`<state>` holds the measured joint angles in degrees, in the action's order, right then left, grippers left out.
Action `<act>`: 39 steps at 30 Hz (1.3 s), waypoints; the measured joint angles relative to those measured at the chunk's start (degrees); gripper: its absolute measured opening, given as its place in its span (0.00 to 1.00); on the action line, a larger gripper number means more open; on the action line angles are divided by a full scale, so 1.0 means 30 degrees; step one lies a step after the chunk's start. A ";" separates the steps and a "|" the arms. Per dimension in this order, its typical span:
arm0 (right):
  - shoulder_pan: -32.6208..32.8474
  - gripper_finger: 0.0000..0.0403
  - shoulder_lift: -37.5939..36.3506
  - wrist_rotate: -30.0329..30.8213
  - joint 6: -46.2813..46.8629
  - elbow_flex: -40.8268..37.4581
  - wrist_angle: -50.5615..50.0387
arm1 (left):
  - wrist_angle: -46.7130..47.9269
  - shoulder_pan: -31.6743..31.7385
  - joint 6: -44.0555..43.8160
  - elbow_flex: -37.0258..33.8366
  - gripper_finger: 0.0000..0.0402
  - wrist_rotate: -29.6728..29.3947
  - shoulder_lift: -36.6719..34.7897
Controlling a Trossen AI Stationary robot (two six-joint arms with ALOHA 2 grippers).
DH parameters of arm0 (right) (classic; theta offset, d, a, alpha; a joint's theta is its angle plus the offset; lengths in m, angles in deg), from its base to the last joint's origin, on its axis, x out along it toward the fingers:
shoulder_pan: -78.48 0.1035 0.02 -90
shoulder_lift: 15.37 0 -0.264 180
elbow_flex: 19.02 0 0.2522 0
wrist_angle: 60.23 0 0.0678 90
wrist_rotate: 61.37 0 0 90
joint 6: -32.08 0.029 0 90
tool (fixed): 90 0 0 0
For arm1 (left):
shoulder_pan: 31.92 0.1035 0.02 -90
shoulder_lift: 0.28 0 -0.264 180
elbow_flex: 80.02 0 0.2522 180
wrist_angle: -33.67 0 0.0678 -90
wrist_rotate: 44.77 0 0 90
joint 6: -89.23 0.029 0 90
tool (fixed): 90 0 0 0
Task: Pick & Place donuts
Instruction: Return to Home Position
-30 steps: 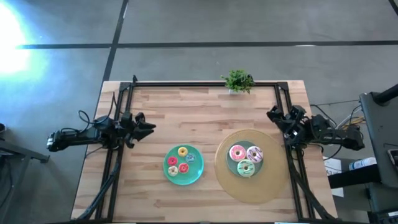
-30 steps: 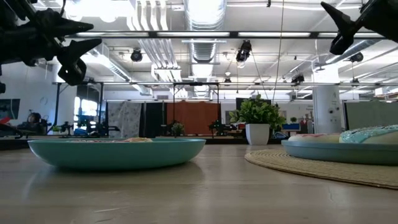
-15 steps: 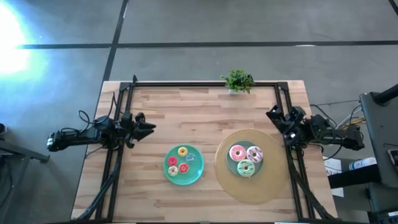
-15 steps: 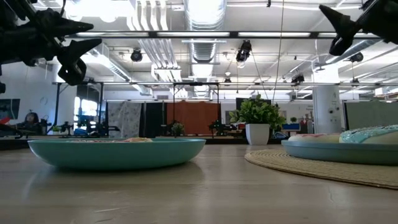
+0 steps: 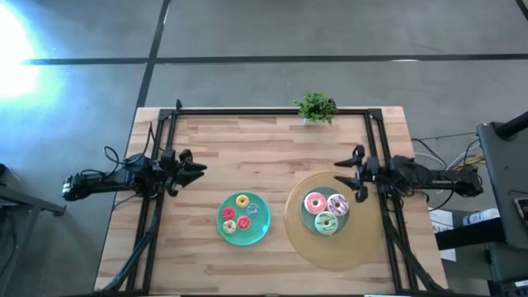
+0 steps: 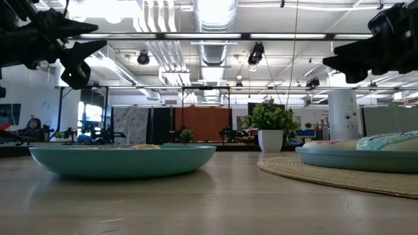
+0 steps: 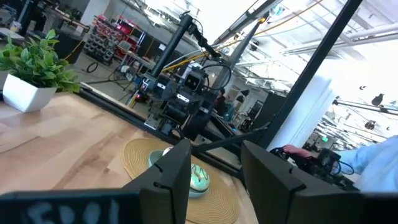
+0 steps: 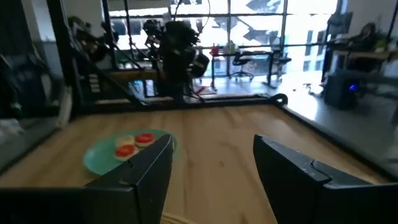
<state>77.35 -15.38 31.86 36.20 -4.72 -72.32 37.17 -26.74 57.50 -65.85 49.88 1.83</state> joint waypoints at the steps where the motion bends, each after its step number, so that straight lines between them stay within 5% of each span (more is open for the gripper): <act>1: 0.0001 0.54 0.0000 0.0163 -0.0785 0.0000 -0.0037 | 0.0000 0.0006 0.0000 0.0000 0.29 -0.0003 0.0000; 6: 0.0002 0.54 0.0196 0.0427 -0.2848 0.0000 -0.0029 | 0.0016 0.0006 -0.0001 -0.0007 0.29 0.0002 0.0000; 26: 0.0002 0.54 0.0423 0.0430 -0.2880 0.0000 -0.0073 | 0.0083 -0.0061 -0.0004 -0.0015 0.29 0.0004 -0.0177; 30: 0.0002 0.54 0.0423 0.0430 -0.2880 0.0000 -0.0073 | 0.1095 0.0065 -0.0545 -0.0022 0.29 0.1287 -0.0685; 34: 0.0002 0.54 0.0452 0.0434 -0.2880 0.0000 -0.0066 | 0.2570 0.0095 0.3891 -0.0022 0.29 0.2309 -0.0685; 39: 0.0002 0.54 0.0432 0.0434 -0.2887 0.0000 -0.0066 | 0.2508 0.0101 0.9644 -0.0022 0.29 -0.0322 -0.0699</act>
<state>77.36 -14.08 33.17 27.54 -4.72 -72.52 44.69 -26.44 86.44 -65.92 48.91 -0.27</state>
